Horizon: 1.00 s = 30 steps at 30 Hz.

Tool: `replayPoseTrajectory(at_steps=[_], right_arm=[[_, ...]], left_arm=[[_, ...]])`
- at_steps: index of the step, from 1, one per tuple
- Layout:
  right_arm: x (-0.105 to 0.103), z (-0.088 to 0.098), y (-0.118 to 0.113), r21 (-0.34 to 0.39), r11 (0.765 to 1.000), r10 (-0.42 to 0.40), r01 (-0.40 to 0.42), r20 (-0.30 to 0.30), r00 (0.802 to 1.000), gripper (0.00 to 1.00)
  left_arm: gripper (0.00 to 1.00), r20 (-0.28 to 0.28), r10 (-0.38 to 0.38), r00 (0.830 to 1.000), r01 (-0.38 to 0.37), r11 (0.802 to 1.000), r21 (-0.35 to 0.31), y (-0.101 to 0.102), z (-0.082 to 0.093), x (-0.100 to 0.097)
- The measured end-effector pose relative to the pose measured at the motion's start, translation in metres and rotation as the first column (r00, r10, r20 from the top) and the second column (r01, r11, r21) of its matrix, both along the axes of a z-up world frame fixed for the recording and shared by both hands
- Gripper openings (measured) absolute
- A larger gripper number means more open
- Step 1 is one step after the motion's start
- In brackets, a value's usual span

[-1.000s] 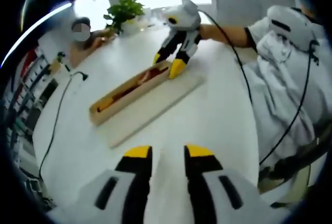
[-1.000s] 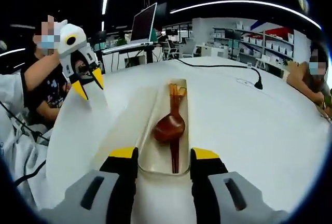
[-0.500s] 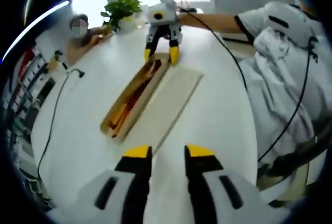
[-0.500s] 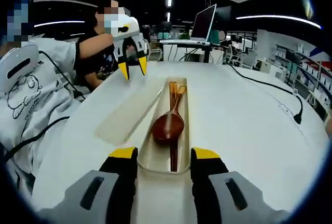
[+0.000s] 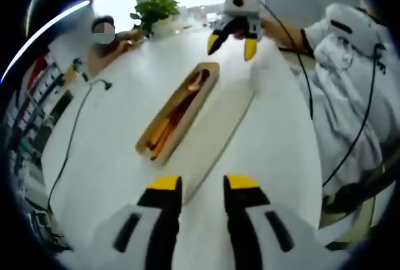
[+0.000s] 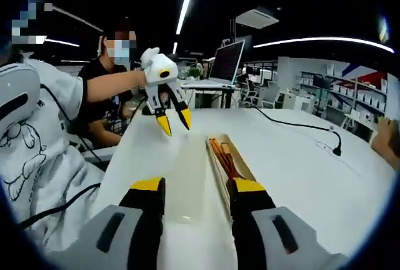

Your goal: Arrange the utensils inside the cutlery case until each visible utensil rests in its matching compartment.

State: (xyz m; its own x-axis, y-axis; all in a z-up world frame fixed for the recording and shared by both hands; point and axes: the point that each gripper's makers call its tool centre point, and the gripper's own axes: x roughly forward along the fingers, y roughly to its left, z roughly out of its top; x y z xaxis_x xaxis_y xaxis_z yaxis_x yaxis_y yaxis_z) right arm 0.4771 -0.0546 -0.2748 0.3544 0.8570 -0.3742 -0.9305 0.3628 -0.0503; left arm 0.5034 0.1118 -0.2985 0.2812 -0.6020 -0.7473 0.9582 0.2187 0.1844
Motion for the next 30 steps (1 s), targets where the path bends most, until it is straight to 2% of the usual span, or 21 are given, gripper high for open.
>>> replayPoseTrajectory(at_steps=[1, 3, 4, 7, 8, 11, 13, 14, 17, 21, 22, 23, 26, 27, 28, 29, 30], right_arm=[[0.007, -0.003, -0.002, -0.048, 0.998, -0.037, 0.039, 0.040, 0.998, 0.41], [0.027, -0.001, -0.011, -0.065, 0.989, -0.122, 0.129, 0.105, 0.987, 0.41], [0.039, -0.001, -0.022, -0.097, 0.984, -0.137, 0.152, 0.146, 0.980, 0.43], [0.058, -0.009, -0.040, -0.108, 0.979, -0.159, 0.171, 0.111, 0.981, 0.51], [0.064, -0.020, -0.046, -0.128, 0.977, -0.168, 0.172, 0.039, 0.985, 0.54], [0.066, -0.037, -0.047, -0.134, 0.985, -0.121, 0.110, -0.076, 0.990, 0.47], [0.069, -0.040, -0.045, -0.116, 0.990, -0.092, 0.084, -0.066, 0.994, 0.40], [0.064, -0.040, -0.040, -0.108, 0.994, -0.038, 0.031, -0.058, 0.998, 0.39], [0.064, -0.042, -0.038, -0.104, 0.995, -0.003, -0.003, -0.061, 0.998, 0.39], [0.064, -0.041, -0.035, -0.123, 0.984, 0.127, -0.129, -0.021, 0.992, 0.38], [0.065, -0.042, -0.033, -0.102, 0.985, 0.133, -0.139, -0.067, 0.989, 0.38], [0.072, -0.042, -0.033, -0.101, 0.985, 0.133, -0.139, -0.068, 0.989, 0.38], [0.073, -0.041, -0.031, -0.103, 0.984, 0.141, -0.148, -0.077, 0.987, 0.39], [0.070, -0.044, -0.033, -0.124, 0.981, 0.137, -0.147, -0.087, 0.987, 0.41], [0.069, -0.044, -0.034, -0.141, 0.978, 0.141, -0.152, -0.082, 0.987, 0.48], [0.067, -0.042, -0.036, -0.136, 0.981, 0.127, -0.136, -0.072, 0.989, 0.56], [0.065, -0.036, -0.037, -0.124, 0.984, 0.121, -0.128, -0.059, 0.991, 0.58]], left_arm=[[0.28, 0.004, 0.002, 1.000, -0.002, 1.000, 0.006, 0.002, 0.000, 0.000], [0.28, 0.010, 0.006, 1.000, -0.006, 1.000, 0.002, 0.005, 0.001, -0.002], [0.28, 0.010, 0.008, 1.000, -0.008, 1.000, -0.003, 0.006, 0.002, -0.003], [0.28, 0.007, 0.011, 1.000, -0.011, 1.000, -0.004, 0.010, 0.000, -0.005], [0.28, 0.006, 0.013, 1.000, -0.013, 1.000, 0.000, 0.012, -0.002, -0.005], [0.28, 0.004, 0.019, 1.000, -0.019, 1.000, -0.001, 0.014, -0.003, -0.003], [0.28, 0.003, 0.019, 1.000, -0.019, 1.000, -0.009, 0.013, -0.003, -0.003], [0.28, 0.002, 0.018, 1.000, -0.018, 1.000, -0.013, 0.013, -0.003, -0.003], [0.28, -0.006, 0.011, 1.000, -0.011, 1.000, -0.008, 0.011, -0.004, -0.004], [0.27, -0.009, 0.002, 1.000, -0.002, 1.000, -0.002, 0.010, -0.004, -0.004], [0.27, -0.008, 0.001, 1.000, -0.001, 1.000, -0.004, 0.009, -0.004, -0.004], [0.27, -0.008, 0.000, 1.000, 0.000, 1.000, -0.007, 0.008, -0.003, -0.004], [0.27, -0.008, -0.003, 1.000, 0.003, 1.000, -0.007, 0.007, -0.005, -0.006], [0.27, -0.009, -0.003, 1.000, 0.003, 1.000, -0.004, 0.008, -0.005, -0.007], [0.27, -0.010, -0.003, 1.000, 0.003, 1.000, -0.002, 0.009, -0.006, -0.007], [0.27, -0.011, -0.002, 1.000, 0.002, 1.000, -0.001, 0.010, -0.006, -0.008], [0.28, -0.010, -0.001, 1.000, 0.001, 1.000, 0.002, 0.012, -0.006, -0.008]])
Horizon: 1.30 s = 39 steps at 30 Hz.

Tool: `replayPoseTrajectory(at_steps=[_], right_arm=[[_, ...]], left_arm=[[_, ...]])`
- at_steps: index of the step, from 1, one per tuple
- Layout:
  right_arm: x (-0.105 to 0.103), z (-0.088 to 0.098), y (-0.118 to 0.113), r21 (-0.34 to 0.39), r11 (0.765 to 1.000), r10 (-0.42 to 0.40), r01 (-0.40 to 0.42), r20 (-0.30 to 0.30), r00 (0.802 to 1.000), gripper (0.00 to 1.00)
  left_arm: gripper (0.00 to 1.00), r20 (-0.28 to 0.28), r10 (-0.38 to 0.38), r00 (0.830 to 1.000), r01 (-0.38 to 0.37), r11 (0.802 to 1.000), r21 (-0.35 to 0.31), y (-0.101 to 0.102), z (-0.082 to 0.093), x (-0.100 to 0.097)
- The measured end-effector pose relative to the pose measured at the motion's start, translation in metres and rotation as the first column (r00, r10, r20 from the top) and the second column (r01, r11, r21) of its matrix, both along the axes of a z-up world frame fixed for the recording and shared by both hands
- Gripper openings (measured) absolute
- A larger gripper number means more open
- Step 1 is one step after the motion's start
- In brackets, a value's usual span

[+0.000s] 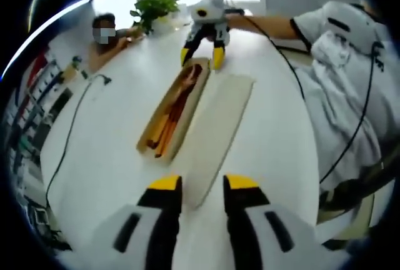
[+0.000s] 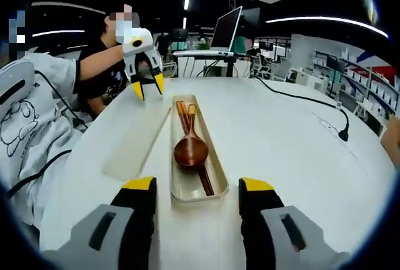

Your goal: Arrange the utensils inside the cutlery case until each visible utensil rests in its matching compartment.

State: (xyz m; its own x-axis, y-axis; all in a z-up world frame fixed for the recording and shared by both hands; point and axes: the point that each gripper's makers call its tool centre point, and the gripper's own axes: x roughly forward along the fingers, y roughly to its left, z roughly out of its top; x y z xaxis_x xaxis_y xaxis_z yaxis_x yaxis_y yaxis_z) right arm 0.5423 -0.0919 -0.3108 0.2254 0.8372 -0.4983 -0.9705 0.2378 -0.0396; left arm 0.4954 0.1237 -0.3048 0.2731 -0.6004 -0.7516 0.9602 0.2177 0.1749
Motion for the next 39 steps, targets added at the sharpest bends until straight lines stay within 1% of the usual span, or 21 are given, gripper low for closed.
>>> replayPoseTrajectory(at_steps=[2, 3, 5, 6, 7, 8, 9, 11, 12, 13, 14, 15, 17, 18, 20, 23, 24, 29, 33, 36, 39], right_arm=[[-0.003, 0.023, -0.002, 0.056, 0.998, -0.044, 0.039, 0.077, 0.996, 0.48], [-0.009, 0.034, -0.002, 0.098, 0.993, -0.072, 0.063, 0.086, 0.994, 0.45], [-0.031, 0.048, 0.005, 0.165, 0.983, -0.093, 0.083, 0.052, 0.994, 0.44], [-0.038, 0.051, 0.008, 0.180, 0.980, -0.095, 0.085, 0.049, 0.994, 0.41], [-0.049, 0.049, 0.013, 0.177, 0.981, -0.089, 0.079, 0.051, 0.995, 0.38], [-0.060, 0.044, 0.021, 0.167, 0.983, -0.078, 0.071, 0.034, 0.996, 0.35], [-0.066, 0.034, 0.025, 0.127, 0.987, -0.098, 0.097, 0.006, 0.995, 0.34], [-0.072, 0.018, 0.033, 0.057, 0.993, -0.106, 0.105, 0.013, 0.994, 0.34], [-0.070, 0.014, 0.037, 0.054, 0.992, -0.115, 0.115, -0.010, 0.993, 0.34], [-0.075, 0.009, 0.043, 0.043, 0.994, -0.098, 0.100, -0.043, 0.994, 0.36], [-0.073, 0.007, 0.045, 0.036, 0.992, -0.118, 0.121, -0.069, 0.991, 0.39], [-0.073, 0.004, 0.047, 0.017, 0.993, -0.114, 0.115, -0.066, 0.991, 0.41], [-0.069, -0.003, 0.045, -0.056, 0.992, -0.117, 0.116, -0.016, 0.993, 0.43], [-0.069, -0.006, 0.045, -0.083, 0.990, -0.115, 0.114, -0.007, 0.993, 0.45], [-0.069, -0.006, 0.048, -0.093, 0.990, -0.109, 0.108, -0.003, 0.994, 0.46], [-0.067, -0.012, 0.049, -0.140, 0.985, -0.102, 0.102, 0.008, 0.995, 0.45], [-0.065, -0.008, 0.054, -0.117, 0.989, -0.087, 0.089, 0.017, 0.996, 0.45], [-0.069, -0.009, 0.050, -0.116, 0.991, -0.077, 0.073, -0.035, 0.996, 0.39], [-0.071, -0.009, 0.048, -0.102, 0.993, -0.067, 0.062, -0.039, 0.997, 0.38], [-0.077, -0.010, 0.043, -0.110, 0.994, -0.020, 0.015, -0.048, 0.999, 0.38], [-0.078, -0.008, 0.038, -0.113, 0.993, 0.011, -0.017, -0.051, 0.999, 0.38]], left_arm=[[0.28, 0.005, 0.008, 1.000, -0.008, 1.000, 0.004, 0.004, 0.001, 0.002], [0.28, 0.007, 0.012, 1.000, -0.012, 1.000, 0.001, 0.006, 0.002, 0.003], [0.28, 0.014, 0.022, 1.000, -0.022, 1.000, -0.007, 0.008, 0.004, 0.006], [0.28, 0.015, 0.025, 1.000, -0.025, 1.000, -0.009, 0.008, 0.004, 0.006], [0.29, 0.016, 0.027, 1.000, -0.027, 1.000, -0.009, 0.008, 0.004, 0.007], [0.29, 0.018, 0.028, 0.999, -0.027, 1.000, -0.006, 0.009, 0.003, 0.007], [0.29, 0.017, 0.028, 0.999, -0.028, 1.000, -0.002, 0.009, 0.001, 0.008], [0.29, 0.018, 0.027, 0.999, -0.027, 1.000, 0.007, 0.007, -0.001, 0.008], [0.29, 0.019, 0.025, 1.000, -0.025, 1.000, 0.008, 0.006, -0.001, 0.008], [0.29, 0.019, 0.022, 1.000, -0.022, 1.000, 0.010, 0.005, -0.002, 0.007], [0.29, 0.021, 0.017, 1.000, -0.017, 1.000, 0.014, 0.004, -0.002, 0.005], [0.30, 0.022, 0.015, 1.000, -0.015, 1.000, 0.018, 0.004, -0.003, 0.004], [0.30, 0.023, 0.010, 1.000, -0.010, 0.999, 0.033, 0.007, -0.003, 0.003], [0.30, 0.025, 0.010, 1.000, -0.010, 0.999, 0.037, 0.008, -0.002, 0.003], [0.31, 0.027, 0.015, 1.000, -0.017, 0.999, 0.042, 0.012, 0.000, 0.004], [0.31, 0.034, 0.021, 0.999, -0.022, 0.999, 0.037, 0.014, 0.003, 0.006], [0.31, 0.036, 0.020, 0.999, -0.022, 0.999, 0.036, 0.014, 0.003, 0.006], [0.31, 0.032, 0.009, 0.999, -0.010, 0.999, 0.051, 0.012, -0.002, 0.005], [0.32, 0.028, 0.000, 1.000, -0.002, 0.998, 0.056, 0.010, -0.004, 0.003], [0.34, 0.025, -0.003, 1.000, 0.002, 0.998, 0.057, 0.008, -0.005, 0.003], [0.38, 0.005, -0.017, 1.000, 0.017, 0.999, 0.051, 0.003, -0.009, -0.001]])
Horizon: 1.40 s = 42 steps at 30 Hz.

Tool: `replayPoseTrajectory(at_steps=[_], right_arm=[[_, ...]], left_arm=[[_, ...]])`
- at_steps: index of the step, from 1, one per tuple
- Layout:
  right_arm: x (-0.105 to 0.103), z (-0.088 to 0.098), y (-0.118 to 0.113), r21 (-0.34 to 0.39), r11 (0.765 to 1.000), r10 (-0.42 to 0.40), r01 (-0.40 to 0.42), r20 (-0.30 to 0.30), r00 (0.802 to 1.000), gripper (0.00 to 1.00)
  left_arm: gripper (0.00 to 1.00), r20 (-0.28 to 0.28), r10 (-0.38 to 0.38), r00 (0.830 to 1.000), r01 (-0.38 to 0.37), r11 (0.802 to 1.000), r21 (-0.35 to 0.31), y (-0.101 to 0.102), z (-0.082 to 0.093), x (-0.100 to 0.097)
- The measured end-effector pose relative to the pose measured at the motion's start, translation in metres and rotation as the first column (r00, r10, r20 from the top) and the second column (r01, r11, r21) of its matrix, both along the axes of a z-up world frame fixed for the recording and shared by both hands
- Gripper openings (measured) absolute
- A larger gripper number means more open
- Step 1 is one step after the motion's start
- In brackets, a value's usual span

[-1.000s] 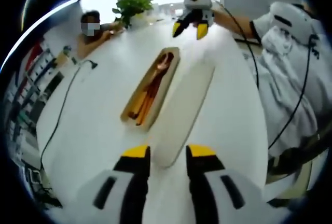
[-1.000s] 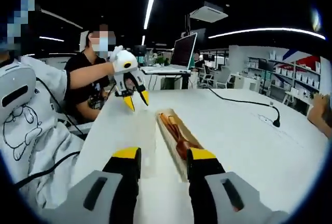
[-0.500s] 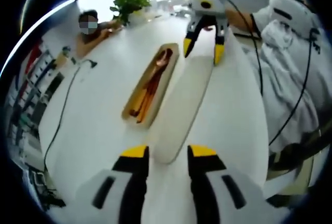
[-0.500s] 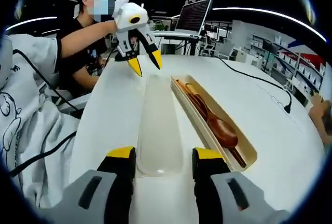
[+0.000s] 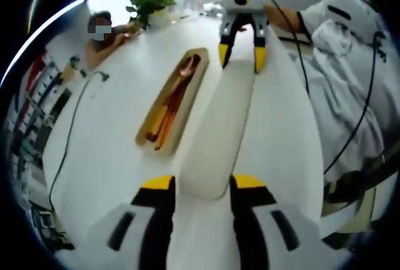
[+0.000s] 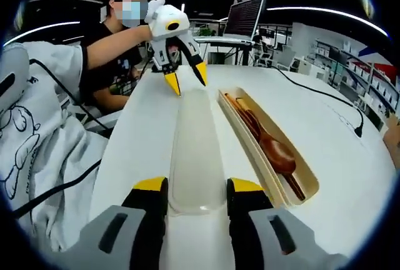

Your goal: Arrange the utensils inside the cutlery case until each visible utensil rests in its matching compartment.

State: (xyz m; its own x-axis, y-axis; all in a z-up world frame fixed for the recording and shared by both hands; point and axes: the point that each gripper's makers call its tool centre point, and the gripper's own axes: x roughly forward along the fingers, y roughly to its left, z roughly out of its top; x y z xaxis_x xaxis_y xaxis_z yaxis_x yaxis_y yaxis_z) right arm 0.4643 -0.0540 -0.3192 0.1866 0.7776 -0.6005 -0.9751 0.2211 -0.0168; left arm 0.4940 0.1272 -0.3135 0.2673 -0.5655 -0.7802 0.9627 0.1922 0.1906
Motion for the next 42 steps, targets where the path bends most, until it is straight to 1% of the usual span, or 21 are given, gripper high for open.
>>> replayPoseTrajectory(at_steps=[2, 3, 4, 8, 13, 15, 18, 22, 23, 30, 31, 32, 33, 34, 35, 36, 37, 38, 40, 41, 42], right_arm=[[-0.001, -0.001, -0.006, 0.001, 0.999, 0.034, -0.034, 0.000, 0.999, 0.38], [-0.002, -0.001, -0.006, 0.009, 0.998, 0.054, -0.054, 0.012, 0.998, 0.38], [-0.003, -0.001, -0.010, 0.011, 0.998, 0.061, -0.061, 0.005, 0.998, 0.38], [-0.005, -0.001, -0.012, 0.034, 0.993, 0.110, -0.111, 0.019, 0.994, 0.38], [-0.007, -0.003, -0.012, 0.052, 0.992, 0.117, -0.118, 0.023, 0.993, 0.38], [-0.007, -0.003, -0.011, 0.050, 0.992, 0.118, -0.119, 0.023, 0.993, 0.38], [-0.009, -0.003, -0.011, 0.033, 0.992, 0.120, -0.121, 0.027, 0.992, 0.38], [-0.013, -0.004, -0.011, -0.002, 0.993, 0.121, -0.121, 0.014, 0.993, 0.38], [-0.013, -0.004, -0.011, -0.018, 0.993, 0.119, -0.119, 0.012, 0.993, 0.38], [-0.015, -0.006, -0.015, -0.067, 0.990, 0.123, -0.123, -0.001, 0.992, 0.38], [-0.015, -0.006, -0.014, -0.076, 0.990, 0.123, -0.122, -0.001, 0.992, 0.38], [-0.014, -0.007, -0.016, -0.085, 0.990, 0.115, -0.114, -0.001, 0.993, 0.38], [-0.014, -0.007, -0.016, -0.089, 0.989, 0.117, -0.117, -0.003, 0.993, 0.38], [-0.015, -0.007, -0.016, -0.088, 0.988, 0.123, -0.123, -0.010, 0.992, 0.38], [-0.015, -0.007, -0.016, -0.088, 0.988, 0.123, -0.123, -0.013, 0.992, 0.38], [-0.015, -0.008, -0.016, -0.089, 0.988, 0.124, -0.124, -0.013, 0.992, 0.38], [-0.015, -0.008, -0.016, -0.091, 0.988, 0.125, -0.125, -0.012, 0.992, 0.38], [-0.015, -0.008, -0.017, -0.091, 0.988, 0.124, -0.125, -0.013, 0.992, 0.38], [-0.014, -0.007, -0.017, -0.091, 0.988, 0.124, -0.125, -0.013, 0.992, 0.38], [-0.014, -0.007, -0.017, -0.095, 0.988, 0.123, -0.124, -0.015, 0.992, 0.38], [-0.014, -0.008, -0.017, -0.111, 0.987, 0.117, -0.118, -0.022, 0.993, 0.38]], left_arm=[[0.42, -0.013, -0.013, 1.000, 0.013, 1.000, 0.010, -0.003, -0.005, -0.004], [0.44, -0.020, -0.018, 1.000, 0.018, 1.000, 0.006, -0.004, -0.006, -0.005], [0.45, -0.032, -0.024, 0.999, 0.024, 1.000, 0.000, -0.006, -0.006, -0.007], [0.49, -0.080, -0.042, 0.996, 0.041, 0.999, -0.018, -0.015, -0.008, -0.014], [0.40, -0.116, -0.071, 0.991, 0.071, 0.997, -0.001, -0.023, -0.010, -0.024], [0.39, -0.130, -0.065, 0.989, 0.067, 0.998, 0.012, -0.024, -0.010, -0.025], [0.38, -0.139, -0.057, 0.989, 0.064, 0.997, 0.048, -0.025, -0.011, -0.025], [0.37, -0.162, -0.067, 0.985, 0.079, 0.995, 0.066, -0.029, -0.009, -0.029], [0.36, -0.157, -0.076, 0.985, 0.088, 0.994, 0.071, -0.030, -0.008, -0.031], [0.35, -0.159, -0.081, 0.984, 0.092, 0.994, 0.063, -0.032, -0.006, -0.032], [0.30, -0.156, -0.097, 0.983, 0.107, 0.993, 0.058, -0.034, -0.003, -0.035], [0.02, -0.175, -0.122, 0.977, 0.134, 0.989, 0.058, -0.034, -0.001, -0.040], [0.08, -0.118, -0.157, 0.980, 0.166, 0.984, 0.064, -0.036, 0.002, -0.033], [0.20, -0.116, -0.140, 0.983, 0.148, 0.987, 0.060, -0.036, 0.003, -0.035], [0.35, -0.147, -0.094, 0.985, 0.110, 0.989, 0.103, -0.030, -0.002, -0.036], [0.43, -0.118, -0.096, 0.988, 0.111, 0.986, 0.126, -0.030, -0.007, -0.031], [0.45, -0.115, -0.116, 0.987, 0.130, 0.983, 0.131, -0.031, -0.011, -0.033], [0.43, -0.143, -0.100, 0.985, 0.113, 0.990, 0.089, -0.035, -0.005, -0.035], [0.46, -0.130, -0.097, 0.987, 0.111, 0.988, 0.105, -0.036, -0.007, -0.034], [0.44, -0.149, -0.090, 0.985, 0.111, 0.984, 0.141, -0.032, -0.011, -0.036], [0.43, -0.165, -0.077, 0.983, 0.099, 0.987, 0.128, -0.036, -0.009, -0.036]])
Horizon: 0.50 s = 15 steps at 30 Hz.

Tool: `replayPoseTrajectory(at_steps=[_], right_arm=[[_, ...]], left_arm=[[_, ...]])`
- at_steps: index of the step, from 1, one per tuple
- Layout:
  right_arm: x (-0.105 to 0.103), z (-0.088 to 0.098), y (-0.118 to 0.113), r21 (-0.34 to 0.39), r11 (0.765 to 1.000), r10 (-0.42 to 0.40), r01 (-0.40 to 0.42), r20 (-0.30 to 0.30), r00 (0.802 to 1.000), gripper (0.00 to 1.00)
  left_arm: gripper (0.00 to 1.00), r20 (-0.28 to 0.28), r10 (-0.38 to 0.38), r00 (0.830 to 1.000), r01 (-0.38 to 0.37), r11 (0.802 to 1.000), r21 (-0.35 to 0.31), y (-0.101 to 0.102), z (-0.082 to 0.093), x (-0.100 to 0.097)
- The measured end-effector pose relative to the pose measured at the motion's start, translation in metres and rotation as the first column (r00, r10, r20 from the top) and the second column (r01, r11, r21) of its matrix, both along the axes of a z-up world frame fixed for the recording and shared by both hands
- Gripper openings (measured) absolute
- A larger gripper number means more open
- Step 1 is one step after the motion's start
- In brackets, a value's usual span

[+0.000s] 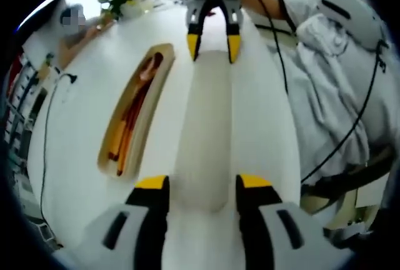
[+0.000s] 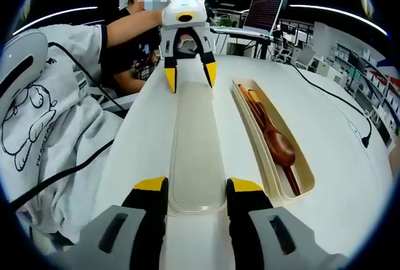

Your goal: Arrange the utensils inside the cutlery case until each visible utensil rests in its matching compartment.

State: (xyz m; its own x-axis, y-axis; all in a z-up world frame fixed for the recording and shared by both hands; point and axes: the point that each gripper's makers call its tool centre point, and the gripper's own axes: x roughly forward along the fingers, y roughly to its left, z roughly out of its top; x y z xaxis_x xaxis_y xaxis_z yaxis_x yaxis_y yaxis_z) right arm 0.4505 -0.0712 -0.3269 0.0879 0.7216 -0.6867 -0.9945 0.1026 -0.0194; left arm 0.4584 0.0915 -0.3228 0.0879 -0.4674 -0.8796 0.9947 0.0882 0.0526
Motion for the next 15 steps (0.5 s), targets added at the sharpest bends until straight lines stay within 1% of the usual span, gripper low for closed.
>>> replayPoseTrajectory(at_steps=[1, 2, 3, 4, 5, 6, 8, 9, 10, 12, 14, 15], right_arm=[[0.000, 0.000, 0.000, -0.020, 1.000, 0.001, -0.001, -0.001, 1.000, 0.38], [-0.001, -0.001, -0.001, -0.051, 0.999, 0.000, -0.001, -0.009, 1.000, 0.38], [-0.002, -0.001, -0.001, -0.066, 0.998, 0.008, -0.009, -0.007, 1.000, 0.38], [-0.003, -0.002, -0.002, -0.096, 0.995, 0.010, -0.012, -0.020, 1.000, 0.38], [-0.002, -0.001, -0.003, -0.127, 0.992, 0.008, -0.012, -0.028, 1.000, 0.38], [-0.001, -0.001, -0.004, -0.154, 0.988, 0.015, -0.019, -0.026, 1.000, 0.38], [-0.001, -0.001, -0.003, -0.210, 0.977, 0.015, -0.021, -0.027, 1.000, 0.38], [0.002, 0.001, -0.001, -0.232, 0.972, 0.027, -0.030, -0.013, 1.000, 0.39], [0.005, 0.003, 0.002, -0.247, 0.968, 0.041, -0.035, 0.020, 0.999, 0.40], [0.002, 0.008, 0.009, -0.252, 0.967, 0.045, -0.039, 0.018, 0.999, 0.42], [-0.003, 0.010, 0.016, -0.263, 0.964, 0.045, -0.045, -0.004, 0.999, 0.42], [-0.001, 0.009, 0.017, -0.289, 0.956, 0.047, -0.043, 0.009, 0.999, 0.42]], left_arm=[[0.43, -0.008, 0.006, 1.000, -0.006, 1.000, 0.019, 0.000, 0.000, 0.000], [0.43, -0.023, 0.010, 1.000, -0.009, 0.999, 0.045, 0.002, -0.002, 0.000], [0.42, -0.041, 0.010, 0.999, -0.007, 0.997, 0.072, 0.002, -0.003, -0.001], [0.42, -0.057, 0.008, 0.998, -0.003, 0.995, 0.100, 0.002, -0.003, -0.001], [0.41, -0.064, 0.003, 0.998, 0.006, 0.991, 0.132, 0.002, -0.004, 0.000], [0.40, -0.073, -0.007, 0.997, 0.019, 0.986, 0.166, -0.002, -0.006, -0.007], [0.40, -0.075, -0.025, 0.997, 0.041, 0.972, 0.230, -0.004, -0.007, -0.007], [0.40, -0.076, -0.027, 0.997, 0.045, 0.969, 0.245, -0.005, -0.007, -0.008], [0.40, -0.076, -0.025, 0.997, 0.044, 0.966, 0.255, -0.006, -0.008, -0.008], [0.40, -0.078, -0.022, 0.997, 0.043, 0.962, 0.270, -0.006, -0.008, -0.008], [0.40, -0.079, -0.021, 0.997, 0.042, 0.961, 0.274, -0.005, -0.008, -0.008], [0.40, -0.079, -0.019, 0.997, 0.040, 0.961, 0.275, -0.005, -0.008, -0.008]])
